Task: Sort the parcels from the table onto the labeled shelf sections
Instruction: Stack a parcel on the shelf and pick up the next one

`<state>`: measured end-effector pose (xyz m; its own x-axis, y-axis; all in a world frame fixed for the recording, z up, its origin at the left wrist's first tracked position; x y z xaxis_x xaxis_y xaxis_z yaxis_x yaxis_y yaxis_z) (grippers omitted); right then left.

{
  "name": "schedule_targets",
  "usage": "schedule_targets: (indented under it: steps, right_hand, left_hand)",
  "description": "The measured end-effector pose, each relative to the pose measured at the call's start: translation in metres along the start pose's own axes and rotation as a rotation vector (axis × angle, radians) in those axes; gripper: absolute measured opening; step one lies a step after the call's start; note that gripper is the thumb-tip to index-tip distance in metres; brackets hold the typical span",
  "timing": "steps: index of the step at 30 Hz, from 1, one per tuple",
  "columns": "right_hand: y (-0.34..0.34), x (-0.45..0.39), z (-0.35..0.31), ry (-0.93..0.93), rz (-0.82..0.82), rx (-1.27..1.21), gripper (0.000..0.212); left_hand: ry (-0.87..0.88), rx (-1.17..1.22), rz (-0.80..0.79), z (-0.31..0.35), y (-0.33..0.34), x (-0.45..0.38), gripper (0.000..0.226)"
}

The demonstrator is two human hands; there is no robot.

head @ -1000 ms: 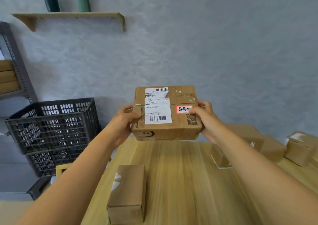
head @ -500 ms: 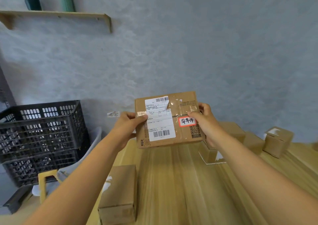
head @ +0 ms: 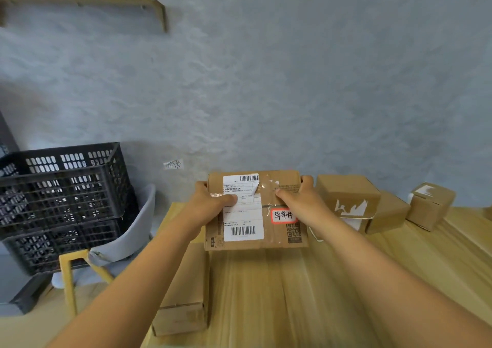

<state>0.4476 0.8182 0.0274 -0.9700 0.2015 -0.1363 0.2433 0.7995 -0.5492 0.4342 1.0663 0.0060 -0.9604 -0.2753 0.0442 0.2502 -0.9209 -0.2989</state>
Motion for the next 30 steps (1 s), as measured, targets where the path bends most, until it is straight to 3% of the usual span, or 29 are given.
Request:
schedule_targets:
  steps: [6, 10, 14, 18, 24, 27, 30]
  right_hand:
    - [0.015, -0.004, 0.025, 0.154, -0.045, 0.106, 0.11]
    - [0.02, -0.003, 0.02, 0.095, 0.011, 0.168, 0.13]
    - [0.025, -0.004, 0.04, 0.107, 0.019, 0.212, 0.11]
    - [0.027, -0.009, 0.05, 0.085, -0.011, 0.195, 0.088]
    - [0.03, -0.014, 0.044, 0.062, -0.052, 0.225, 0.102]
    - [0.035, -0.009, 0.037, 0.016, -0.064, 0.359, 0.117]
    - [0.036, -0.006, 0.033, -0.037, -0.031, 0.457, 0.108]
  left_hand:
    - [0.014, -0.106, 0.004, -0.013, 0.016, 0.004, 0.061]
    - [0.001, -0.143, -0.019, -0.016, 0.027, 0.005, 0.061]
    - [-0.016, -0.193, -0.066, -0.021, 0.03, 0.005, 0.046]
    - [-0.039, -0.192, -0.082, -0.029, 0.029, 0.003, 0.054]
    - [-0.039, -0.159, -0.133, -0.036, 0.03, 0.001, 0.084]
    - [-0.013, -0.171, -0.154, -0.035, 0.031, -0.001, 0.082]
    - [0.004, -0.173, -0.16, -0.034, 0.031, -0.001, 0.076]
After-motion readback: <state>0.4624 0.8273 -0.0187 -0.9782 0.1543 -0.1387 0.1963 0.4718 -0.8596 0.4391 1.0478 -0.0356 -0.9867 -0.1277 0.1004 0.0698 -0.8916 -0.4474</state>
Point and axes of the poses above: each hand's wrist, its own x-axis away from the middle knuckle, its own y-axis out of the palm, z = x × y, the point moved 10 cm from there along -x, towards the middle knuckle, and after that the axes turned 8 degrees about z, right-handed, at the moved point
